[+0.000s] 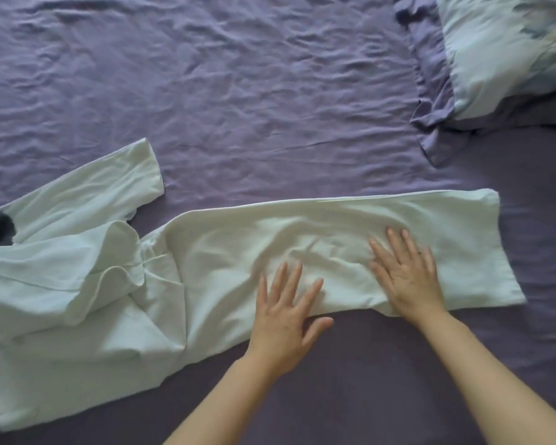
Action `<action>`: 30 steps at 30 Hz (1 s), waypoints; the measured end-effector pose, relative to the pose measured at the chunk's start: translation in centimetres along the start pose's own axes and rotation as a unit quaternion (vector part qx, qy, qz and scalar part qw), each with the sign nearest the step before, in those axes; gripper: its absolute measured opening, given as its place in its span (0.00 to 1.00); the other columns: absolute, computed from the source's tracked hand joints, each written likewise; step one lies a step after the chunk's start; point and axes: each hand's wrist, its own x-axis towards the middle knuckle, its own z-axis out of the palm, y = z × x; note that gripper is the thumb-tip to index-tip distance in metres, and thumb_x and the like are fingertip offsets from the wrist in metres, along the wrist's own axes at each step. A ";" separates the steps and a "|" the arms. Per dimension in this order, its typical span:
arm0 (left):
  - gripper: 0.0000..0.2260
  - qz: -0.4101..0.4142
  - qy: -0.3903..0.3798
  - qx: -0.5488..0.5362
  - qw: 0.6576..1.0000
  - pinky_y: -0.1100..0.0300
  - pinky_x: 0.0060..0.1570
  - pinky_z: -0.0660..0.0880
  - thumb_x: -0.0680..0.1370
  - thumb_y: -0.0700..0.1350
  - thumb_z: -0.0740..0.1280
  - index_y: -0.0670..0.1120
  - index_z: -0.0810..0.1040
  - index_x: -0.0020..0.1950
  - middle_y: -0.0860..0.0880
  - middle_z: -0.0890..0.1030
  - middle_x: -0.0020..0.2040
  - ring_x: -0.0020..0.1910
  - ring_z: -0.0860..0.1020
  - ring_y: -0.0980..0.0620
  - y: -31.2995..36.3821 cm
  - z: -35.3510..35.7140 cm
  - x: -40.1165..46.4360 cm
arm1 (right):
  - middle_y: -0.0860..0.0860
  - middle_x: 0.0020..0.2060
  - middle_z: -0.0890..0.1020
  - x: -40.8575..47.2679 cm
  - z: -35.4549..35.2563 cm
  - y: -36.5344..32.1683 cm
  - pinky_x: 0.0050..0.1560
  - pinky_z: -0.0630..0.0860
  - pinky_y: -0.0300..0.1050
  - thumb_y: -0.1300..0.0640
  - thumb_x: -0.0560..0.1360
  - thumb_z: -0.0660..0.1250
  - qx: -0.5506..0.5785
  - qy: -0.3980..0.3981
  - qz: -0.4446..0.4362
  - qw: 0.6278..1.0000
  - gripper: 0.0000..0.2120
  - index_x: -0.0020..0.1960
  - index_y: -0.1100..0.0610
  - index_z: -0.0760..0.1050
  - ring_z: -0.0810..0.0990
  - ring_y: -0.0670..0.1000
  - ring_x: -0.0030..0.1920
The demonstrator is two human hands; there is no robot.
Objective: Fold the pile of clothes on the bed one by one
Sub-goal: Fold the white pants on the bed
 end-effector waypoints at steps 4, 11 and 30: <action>0.28 0.062 -0.070 0.048 0.995 0.32 0.59 0.68 0.66 0.55 0.76 0.54 0.76 0.65 0.45 0.74 0.68 0.67 0.71 0.41 2.2 0.0 1.3 | 0.43 0.73 0.43 -3.9 -0.5 4.3 0.73 0.38 0.47 0.22 0.65 0.38 0.024 -0.051 -0.032 0.998 0.41 0.73 0.39 0.45 0.39 0.46 0.75; 0.11 0.001 -0.016 -0.058 0.998 0.42 0.63 0.66 0.74 0.48 0.72 0.54 0.82 0.55 0.51 0.79 0.62 0.62 0.76 0.45 3.1 -0.2 2.5 | 0.61 0.55 0.81 -5.3 -1.4 8.1 0.49 0.76 0.60 0.67 0.62 0.76 -0.009 0.127 -0.117 0.985 0.21 0.55 0.59 0.81 0.80 0.64 0.55; 0.21 0.077 -0.029 0.053 0.995 0.47 0.60 0.71 0.63 0.40 0.77 0.50 0.81 0.54 0.45 0.79 0.58 0.61 0.76 0.42 7.3 2.4 6.7 | 0.64 0.71 0.64 2.4 -3.8 13.5 0.67 0.58 0.53 0.46 0.75 0.66 0.180 0.144 0.275 0.934 0.36 0.74 0.64 0.56 0.63 0.63 0.69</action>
